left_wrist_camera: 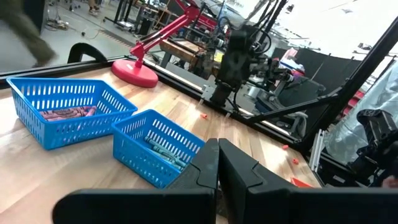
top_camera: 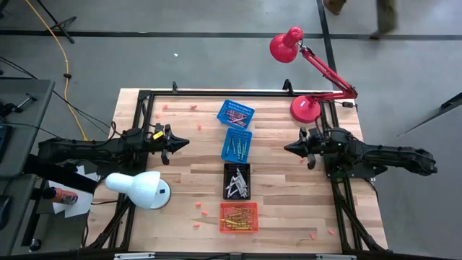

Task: Sort crayons
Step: Return to Home Position

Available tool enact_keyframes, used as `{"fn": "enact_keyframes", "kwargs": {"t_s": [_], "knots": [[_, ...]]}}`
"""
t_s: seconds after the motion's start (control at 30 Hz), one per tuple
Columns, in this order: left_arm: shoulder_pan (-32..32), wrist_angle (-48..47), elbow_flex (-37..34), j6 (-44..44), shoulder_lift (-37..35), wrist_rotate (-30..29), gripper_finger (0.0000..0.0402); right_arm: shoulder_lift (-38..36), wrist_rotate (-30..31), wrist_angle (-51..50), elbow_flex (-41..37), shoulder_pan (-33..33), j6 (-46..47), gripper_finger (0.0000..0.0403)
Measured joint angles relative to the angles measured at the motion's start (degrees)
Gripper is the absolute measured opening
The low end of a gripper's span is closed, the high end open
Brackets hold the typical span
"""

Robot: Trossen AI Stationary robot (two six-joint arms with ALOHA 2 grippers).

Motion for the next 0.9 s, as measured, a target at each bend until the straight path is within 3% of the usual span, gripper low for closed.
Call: {"fn": "enact_keyframes", "kwargs": {"t_s": [0.27,0.9], "knots": [[0.0,0.0,0.0,0.0,0.0,0.0,0.0001,0.1,0.1,-15.8,0.0,0.0,0.2,0.0],[0.0,0.0,0.0,0.0,0.0,0.0,0.0001,0.8,0.3,-16.1,0.1,0.0,0.0,0.0]]}}
